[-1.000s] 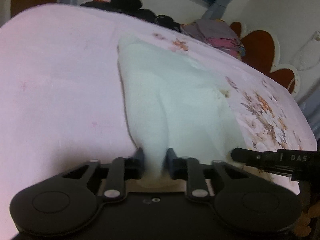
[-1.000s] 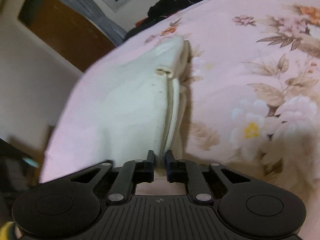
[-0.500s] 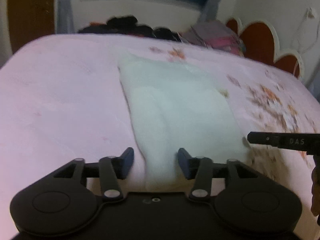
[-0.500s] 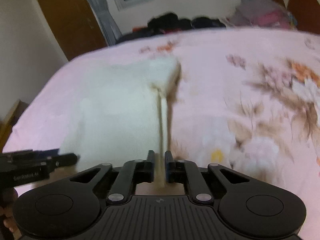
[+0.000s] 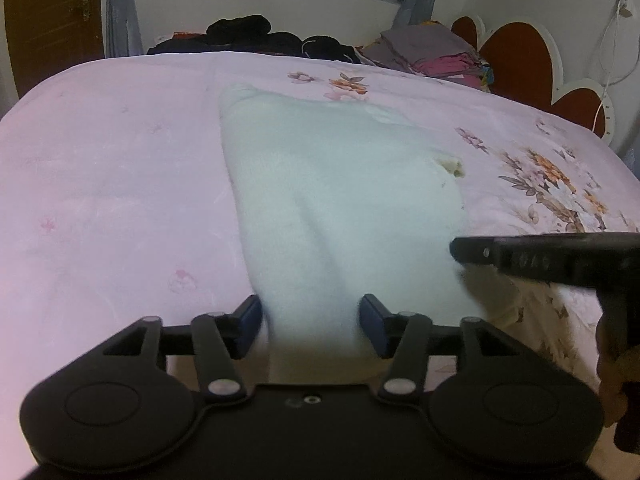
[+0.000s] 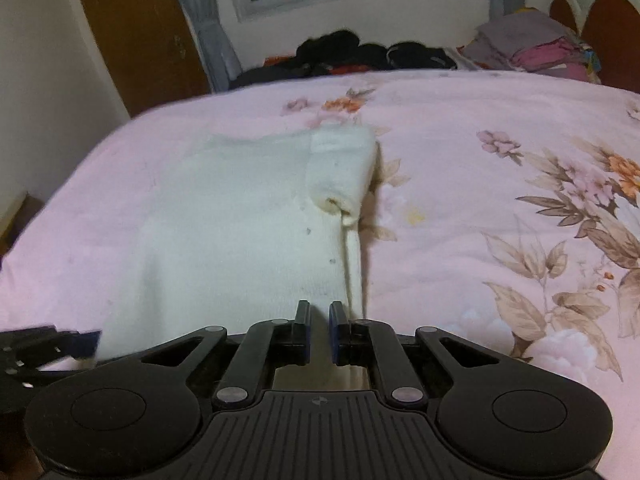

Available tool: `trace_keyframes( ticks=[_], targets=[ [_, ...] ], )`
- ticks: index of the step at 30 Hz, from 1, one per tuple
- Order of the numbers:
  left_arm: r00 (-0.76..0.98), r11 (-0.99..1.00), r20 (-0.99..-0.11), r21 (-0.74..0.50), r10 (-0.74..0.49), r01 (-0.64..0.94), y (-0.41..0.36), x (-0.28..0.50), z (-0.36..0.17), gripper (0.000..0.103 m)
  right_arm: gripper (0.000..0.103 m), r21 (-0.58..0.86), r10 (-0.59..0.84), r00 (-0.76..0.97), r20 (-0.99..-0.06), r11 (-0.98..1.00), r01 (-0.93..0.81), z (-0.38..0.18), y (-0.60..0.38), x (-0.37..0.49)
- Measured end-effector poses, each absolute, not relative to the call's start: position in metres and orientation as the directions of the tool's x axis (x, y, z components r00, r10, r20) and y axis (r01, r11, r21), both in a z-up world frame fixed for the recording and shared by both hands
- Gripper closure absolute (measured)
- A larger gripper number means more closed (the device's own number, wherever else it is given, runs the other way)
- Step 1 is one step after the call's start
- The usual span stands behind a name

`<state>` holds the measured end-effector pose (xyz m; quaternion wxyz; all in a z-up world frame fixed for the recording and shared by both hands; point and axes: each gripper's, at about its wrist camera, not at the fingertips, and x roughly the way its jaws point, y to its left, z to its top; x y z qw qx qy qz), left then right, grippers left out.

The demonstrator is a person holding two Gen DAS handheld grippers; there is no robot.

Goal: Fold small clothes

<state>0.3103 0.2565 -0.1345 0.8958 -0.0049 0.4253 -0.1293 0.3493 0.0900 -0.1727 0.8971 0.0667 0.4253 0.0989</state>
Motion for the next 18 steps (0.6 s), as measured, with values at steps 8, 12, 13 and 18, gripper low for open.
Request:
trace_keyframes(
  ticks=[8,12,13,18],
  targets=[
    [0.613,0.979,-0.768,-0.088,-0.184,0.184,0.26,0.308,-0.125,0.023,0.087,0.122,0.134,0.621,-0.772,0.991,-0.061,-0.173,0.087,0.338],
    [0.627,0.986,-0.763,-0.075,-0.154,0.151,0.262,0.303,-0.112,0.006,0.087,0.087,0.12,0.63,-0.768,0.993,-0.083,-0.179,0.091,0.336],
    [0.632,0.987,-0.761,-0.07,-0.147,0.145,0.262,0.301,-0.108,0.001,0.087,0.113,0.129,0.627,-0.769,0.991,-0.065,-0.179,0.087,0.337],
    [0.64,0.995,-0.763,-0.034,-0.088,0.097,0.257,0.29,-0.092,0.0,0.086,0.178,0.173,0.629,-0.757,0.982,-0.057,-0.166,0.086,0.329]
  ],
)
